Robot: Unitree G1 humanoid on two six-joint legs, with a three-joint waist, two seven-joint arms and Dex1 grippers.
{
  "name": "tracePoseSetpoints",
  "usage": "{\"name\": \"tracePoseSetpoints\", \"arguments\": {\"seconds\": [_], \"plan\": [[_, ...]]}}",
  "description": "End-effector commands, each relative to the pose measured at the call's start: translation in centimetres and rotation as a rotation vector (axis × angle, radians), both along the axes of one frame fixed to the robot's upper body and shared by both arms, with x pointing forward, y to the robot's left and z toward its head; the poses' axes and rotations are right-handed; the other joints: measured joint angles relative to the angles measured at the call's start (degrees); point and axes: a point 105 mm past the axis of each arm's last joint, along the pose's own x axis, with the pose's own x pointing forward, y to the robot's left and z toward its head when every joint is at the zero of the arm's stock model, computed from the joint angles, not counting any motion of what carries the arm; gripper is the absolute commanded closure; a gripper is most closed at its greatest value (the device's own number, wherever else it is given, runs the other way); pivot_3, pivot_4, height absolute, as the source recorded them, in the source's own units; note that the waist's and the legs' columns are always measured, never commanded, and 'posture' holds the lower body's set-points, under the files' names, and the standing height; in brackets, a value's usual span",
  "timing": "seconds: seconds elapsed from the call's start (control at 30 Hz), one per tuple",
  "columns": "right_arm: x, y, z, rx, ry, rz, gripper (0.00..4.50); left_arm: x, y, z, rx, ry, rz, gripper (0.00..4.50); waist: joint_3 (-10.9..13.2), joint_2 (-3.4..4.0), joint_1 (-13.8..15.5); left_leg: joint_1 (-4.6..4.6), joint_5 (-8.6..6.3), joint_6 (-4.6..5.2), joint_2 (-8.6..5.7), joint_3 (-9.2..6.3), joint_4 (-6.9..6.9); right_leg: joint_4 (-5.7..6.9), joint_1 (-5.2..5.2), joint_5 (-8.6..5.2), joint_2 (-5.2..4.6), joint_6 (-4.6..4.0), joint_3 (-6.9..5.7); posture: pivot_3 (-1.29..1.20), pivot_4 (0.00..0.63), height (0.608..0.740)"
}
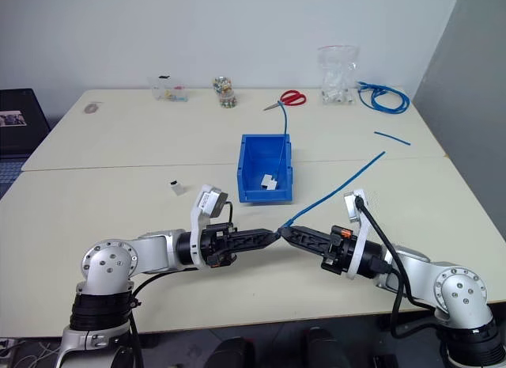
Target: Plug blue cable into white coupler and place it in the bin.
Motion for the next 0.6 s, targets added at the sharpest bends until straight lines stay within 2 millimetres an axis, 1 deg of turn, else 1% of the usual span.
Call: {"name": "tracePoseSetpoints", "arguments": {"seconds": [0.03, 0.2, 0.23, 0.27, 0.3, 0.33, 0.37, 0.4, 0.53, 0.6], "plan": [[0.03, 0.45, 1.28, 0.059, -0.02, 0.003, 2.33, -0.52, -0.15, 0.64, -0.013, -0.028, -0.026, 4.28, 0.01, 0.0, 0.0, 0.0, 0.0, 0.0, 0.0, 0.0, 0.0, -0.01, 0.0, 0.0, 0.0, 0.0, 0.0, 0.0, 0.15, 0.74], [0.38, 0.53, 1.07, 0.054, -0.009, -0.014, 2.33, -0.55, -0.11, 0.7, -0.012, -0.026, -0.03, 4.28, 0.01, 0.0, 0.02, -0.02, 0.0, 0.0, 0.0, -0.01, 0.0, -0.03, -0.01, 0.0, 0.0, 0.0, 0.0, 0.0, 0.15, 0.74], [0.45, 0.52, 0.94, 0.052, -0.006, -0.016, 2.51, -0.51, -0.11, 0.69, -0.011, -0.027, -0.029, 4.28, 0.01, 0.0, 0.02, -0.03, 0.0, 0.0, 0.0, -0.01, -0.01, -0.03, -0.01, 0.0, 0.0, 0.0, -0.01, 0.0, 0.15, 0.74], [0.49, 0.52, 0.85, 0.05, -0.004, -0.017, 2.51, -0.49, -0.11, 0.68, -0.01, -0.027, -0.028, 4.28, 0.01, 0.0, 0.02, -0.04, 0.0, 0.0, 0.0, -0.01, -0.01, -0.04, -0.02, 0.0, 0.0, 0.0, -0.01, 0.0, 0.15, 0.74], [0.47, 0.55, 0.82, 0.054, -0.001, -0.013, 2.73, -0.5, -0.1, 0.66, -0.008, -0.027, -0.028, 4.28, 0.01, 0.0, 0.02, -0.06, 0.0, 0.0, 0.0, -0.01, -0.01, -0.04, -0.03, 0.0, 0.0, 0.0, -0.01, 0.0, 0.15, 0.74], [0.42, 0.59, 0.82, 0.057, 0.0, -0.009, 2.86, -0.52, -0.1, 0.64, -0.007, -0.026, -0.027, 4.28, 0.01, 0.0, 0.02, -0.07, 0.0, 0.0, 0.0, -0.01, -0.01, -0.04, -0.04, 0.0, 0.0, 0.0, -0.01, 0.0, 0.15, 0.74], [0.36, 0.62, 0.84, 0.059, 0.001, -0.006, 3.13, -0.57, -0.08, 0.64, -0.008, -0.025, -0.028, 4.28, 0.01, 0.0, 0.02, -0.07, 0.0, 0.0, 0.0, -0.01, -0.01, -0.04, -0.05, 0.0, 0.0, 0.0, -0.01, 0.0, 0.15, 0.74], [0.34, 0.65, 0.85, 0.061, 0.002, -0.004, 3.26, -0.62, -0.07, 0.63, -0.008, -0.024, -0.029, 4.28, 0.01, 0.0, 0.02, -0.08, 0.0, 0.0, 0.0, -0.01, -0.01, -0.04, -0.05, 0.0, 0.0, 0.0, -0.01, 0.0, 0.15, 0.74], [0.45, 0.68, 0.88, 0.068, 0.008, -0.006, 4.28, -0.73, -0.17, 0.64, -0.015, -0.016, -0.031, 4.28, 0.02, 0.0, 0.03, -0.1, 0.0, 0.0, 0.0, -0.01, -0.01, -0.04, -0.07, 0.0, 0.0, 0.0, -0.01, 0.0, 0.15, 0.74], [0.47, 0.67, 0.87, 0.069, 0.01, -0.006, 4.33, -0.72, -0.22, 0.69, -0.015, -0.017, -0.031, 4.28, 0.02, 0.0, 0.03, -0.1, 0.0, 0.0, 0.01, -0.02, -0.01, -0.05, -0.07, 0.0, 0.0, 0.0, -0.02, 0.0, 0.15, 0.74]]}}
